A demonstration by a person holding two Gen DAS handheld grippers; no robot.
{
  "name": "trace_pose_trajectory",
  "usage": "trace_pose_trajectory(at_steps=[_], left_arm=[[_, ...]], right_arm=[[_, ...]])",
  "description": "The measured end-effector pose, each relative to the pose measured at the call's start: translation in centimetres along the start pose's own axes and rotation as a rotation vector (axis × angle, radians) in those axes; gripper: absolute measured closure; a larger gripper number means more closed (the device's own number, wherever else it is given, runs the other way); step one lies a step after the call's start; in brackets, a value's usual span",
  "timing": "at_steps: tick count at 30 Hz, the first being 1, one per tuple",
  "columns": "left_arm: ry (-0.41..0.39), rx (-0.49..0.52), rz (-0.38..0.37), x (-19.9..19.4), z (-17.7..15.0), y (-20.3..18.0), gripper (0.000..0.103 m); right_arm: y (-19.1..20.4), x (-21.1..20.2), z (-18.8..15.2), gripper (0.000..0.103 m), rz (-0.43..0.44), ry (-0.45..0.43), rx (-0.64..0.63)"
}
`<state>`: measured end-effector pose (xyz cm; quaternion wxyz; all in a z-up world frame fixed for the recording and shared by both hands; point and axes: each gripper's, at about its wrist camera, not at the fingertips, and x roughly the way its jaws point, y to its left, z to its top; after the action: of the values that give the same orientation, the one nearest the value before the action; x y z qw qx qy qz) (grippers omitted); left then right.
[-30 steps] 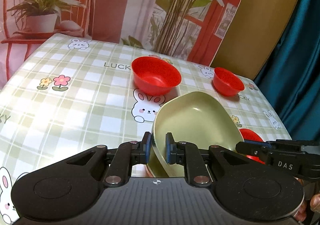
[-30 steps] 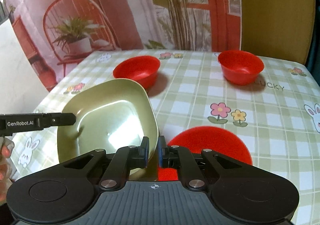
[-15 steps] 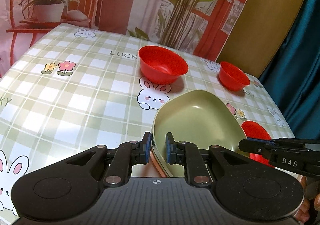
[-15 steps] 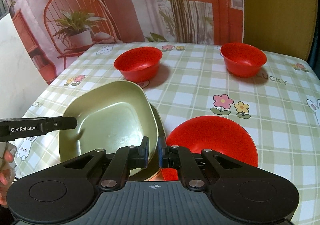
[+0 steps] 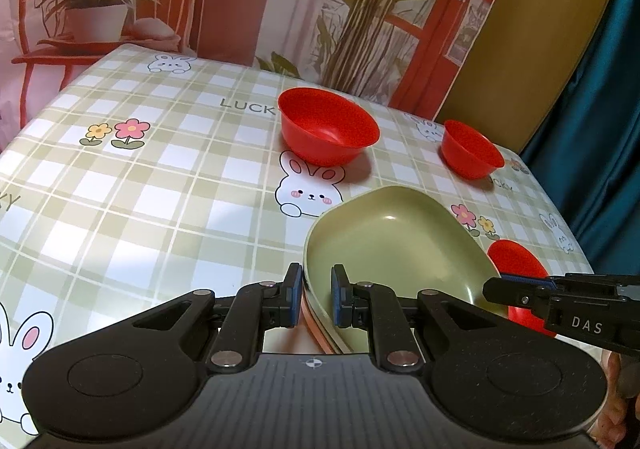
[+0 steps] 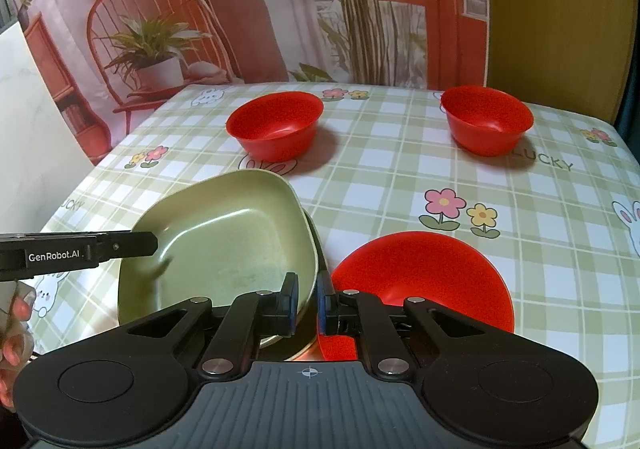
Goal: Organize plates and bowls
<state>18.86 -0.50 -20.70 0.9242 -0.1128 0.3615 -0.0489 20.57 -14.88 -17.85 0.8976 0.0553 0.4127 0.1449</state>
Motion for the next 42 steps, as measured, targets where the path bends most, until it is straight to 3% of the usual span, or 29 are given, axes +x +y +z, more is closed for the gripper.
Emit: trace_pose_trajectory(at_steps=[12, 26, 35, 42], left_arm=[[-0.012, -0.014, 0.011, -0.2, 0.0, 0.2, 0.087], [-0.009, -0.007, 0.002, -0.1, -0.1, 0.1, 0.087], [-0.003, -0.006, 0.001, 0.2, -0.3, 0.3, 0.087], [0.003, 0.002, -0.004, 0.4, -0.6, 0.2, 0.087]], right_arm=[[-0.5, -0.7, 0.3, 0.089, -0.022, -0.02, 0.002], [-0.1, -0.3, -0.2, 0.101, 0.01, -0.016, -0.026], [-0.3, -0.9, 0.2, 0.1, -0.01, -0.055, -0.016], [-0.7, 0.0, -0.4, 0.101, -0.014, -0.033, -0.007]])
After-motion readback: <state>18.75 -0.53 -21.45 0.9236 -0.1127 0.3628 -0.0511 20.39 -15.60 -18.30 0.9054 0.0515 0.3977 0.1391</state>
